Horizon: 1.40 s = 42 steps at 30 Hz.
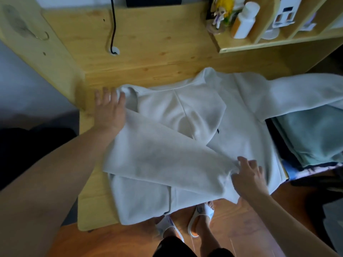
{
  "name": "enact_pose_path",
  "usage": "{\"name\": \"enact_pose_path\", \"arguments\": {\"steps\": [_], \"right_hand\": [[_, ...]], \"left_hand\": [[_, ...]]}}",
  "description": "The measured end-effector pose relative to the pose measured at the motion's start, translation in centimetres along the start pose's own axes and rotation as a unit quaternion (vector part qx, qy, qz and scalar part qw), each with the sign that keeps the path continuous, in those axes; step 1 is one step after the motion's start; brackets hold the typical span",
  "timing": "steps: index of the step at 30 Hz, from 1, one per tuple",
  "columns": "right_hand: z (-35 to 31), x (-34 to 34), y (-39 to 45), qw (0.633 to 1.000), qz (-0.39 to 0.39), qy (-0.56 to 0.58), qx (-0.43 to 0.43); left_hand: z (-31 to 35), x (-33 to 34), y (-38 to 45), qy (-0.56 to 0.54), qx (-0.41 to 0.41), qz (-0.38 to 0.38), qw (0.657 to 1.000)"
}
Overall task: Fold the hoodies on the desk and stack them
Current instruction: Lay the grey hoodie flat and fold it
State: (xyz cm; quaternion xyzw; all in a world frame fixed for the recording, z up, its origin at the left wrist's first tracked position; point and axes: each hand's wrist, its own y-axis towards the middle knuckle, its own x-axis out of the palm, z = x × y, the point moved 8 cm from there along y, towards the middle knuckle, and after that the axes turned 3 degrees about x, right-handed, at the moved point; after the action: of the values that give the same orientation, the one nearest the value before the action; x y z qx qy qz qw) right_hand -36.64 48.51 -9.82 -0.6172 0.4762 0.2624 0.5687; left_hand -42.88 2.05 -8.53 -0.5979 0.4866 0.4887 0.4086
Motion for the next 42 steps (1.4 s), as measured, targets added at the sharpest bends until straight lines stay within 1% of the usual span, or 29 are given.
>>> {"name": "enact_pose_path", "arguments": {"steps": [1, 2, 3, 4, 5, 7, 9, 10, 15, 19, 21, 23, 24, 25, 26, 27, 28, 29, 30, 31, 33, 35, 38, 39, 40, 41, 42], "right_hand": [[-1.4, -0.4, -0.5, 0.997, 0.057, -0.015, -0.055], [-3.3, -0.8, -1.5, 0.986, 0.108, -0.021, -0.124], [-5.0, -0.5, -2.5, 0.972, 0.131, -0.03, -0.192], [-6.7, 0.2, -3.5, 0.959, 0.124, -0.06, -0.247], [-7.3, 1.9, -3.6, 0.947, 0.097, -0.099, -0.289], [-7.4, 4.7, -2.8, 0.928, 0.044, -0.172, -0.328], [-6.2, 6.5, -1.5, 0.923, 0.004, -0.211, -0.323], [-5.7, 6.8, -1.0, 0.922, -0.005, -0.219, -0.319], [-5.8, 7.1, 0.1, 0.915, 0.009, -0.219, -0.339], [-8.0, 7.6, 3.0, 0.922, 0.029, -0.22, -0.317], [-9.5, 7.9, 4.7, 0.923, 0.037, -0.217, -0.315], [-10.7, 7.9, 6.2, 0.923, 0.029, -0.224, -0.311], [-11.0, 7.8, 6.7, 0.922, 0.016, -0.231, -0.311], [-11.3, 7.7, 6.9, 0.918, 0.004, -0.236, -0.319], [-11.4, 7.4, 6.6, 0.915, -0.001, -0.231, -0.33], [-11.2, 6.8, 6.0, 0.916, 0.006, -0.217, -0.337], [-10.7, 6.1, 5.2, 0.922, 0.026, -0.194, -0.335], [-9.5, 5.3, 4.5, 0.931, 0.06, -0.164, -0.321], [-7.6, 4.7, 3.8, 0.941, 0.087, -0.14, -0.297], [-5.6, 4.6, 3.1, 0.949, 0.099, -0.132, -0.27], [-2.2, 5.6, 2.1, 0.951, 0.078, -0.164, -0.251], [-0.9, 5.6, 2.3, 0.949, 0.032, -0.183, -0.254], [-1.4, 4.7, 4.1, 0.948, -0.077, -0.197, -0.239], [-1.8, 4.0, 4.4, 0.954, -0.11, -0.169, -0.223], [-1.9, 2.8, 4.6, 0.966, -0.135, -0.107, -0.192], [-2.0, 1.1, 4.4, 0.978, -0.135, -0.015, -0.159], [-1.4, -0.9, 4.5, 0.982, -0.11, 0.088, -0.127]], "left_hand": [[1.2, -0.2, -1.4, -0.053, -0.014, 0.033, 0.998], [2.5, 0.0, -3.1, -0.095, -0.024, 0.041, 0.994], [3.9, 0.7, -5.0, -0.122, -0.032, 0.033, 0.991], [5.0, 1.8, -7.1, -0.135, -0.041, 0.012, 0.99], [5.5, 3.3, -9.1, -0.14, -0.059, -0.012, 0.988], [4.8, 6.1, -12.2, -0.144, -0.119, -0.05, 0.981], [3.4, 7.6, -13.0, -0.152, -0.162, -0.061, 0.973], [3.1, 7.9, -12.6, -0.155, -0.165, -0.066, 0.972], [1.5, 8.4, -10.0, -0.145, -0.141, -0.071, 0.977], [-0.5, 8.7, -5.2, -0.127, -0.123, -0.069, 0.982], [-1.6, 8.6, -2.4, -0.11, -0.133, -0.109, 0.979], [-1.3, 7.7, -1.2, -0.09, -0.151, -0.152, 0.973], [-0.4, 6.9, -1.5, -0.097, -0.156, -0.151, 0.971], [1.0, 5.8, -2.5, -0.117, -0.15, -0.131, 0.973], [3.0, 4.6, -4.2, -0.138, -0.131, -0.094, 0.977], [5.1, 3.7, -6.6, -0.154, -0.108, -0.064, 0.98], [6.9, 3.3, -9.4, -0.17, -0.096, -0.055, 0.979], [8.1, 3.6, -12.6, -0.185, -0.094, -0.069, 0.976], [8.8, 4.5, -15.6, -0.197, -0.105, -0.1, 0.969], [9.0, 5.6, -18.4, -0.204, -0.124, -0.134, 0.962], [8.6, 7.4, -22.0, -0.181, -0.143, -0.174, 0.957], [8.2, 8.0, -21.9, -0.182, -0.145, -0.197, 0.953], [8.5, 7.2, -20.1, -0.211, -0.156, -0.243, 0.934], [8.5, 6.4, -19.7, -0.214, -0.159, -0.254, 0.93], [8.4, 5.5, -19.5, -0.217, -0.164, -0.264, 0.925], [8.4, 4.5, -19.4, -0.219, -0.168, -0.272, 0.922], [8.6, 3.7, -19.5, -0.216, -0.166, -0.276, 0.922]]}}
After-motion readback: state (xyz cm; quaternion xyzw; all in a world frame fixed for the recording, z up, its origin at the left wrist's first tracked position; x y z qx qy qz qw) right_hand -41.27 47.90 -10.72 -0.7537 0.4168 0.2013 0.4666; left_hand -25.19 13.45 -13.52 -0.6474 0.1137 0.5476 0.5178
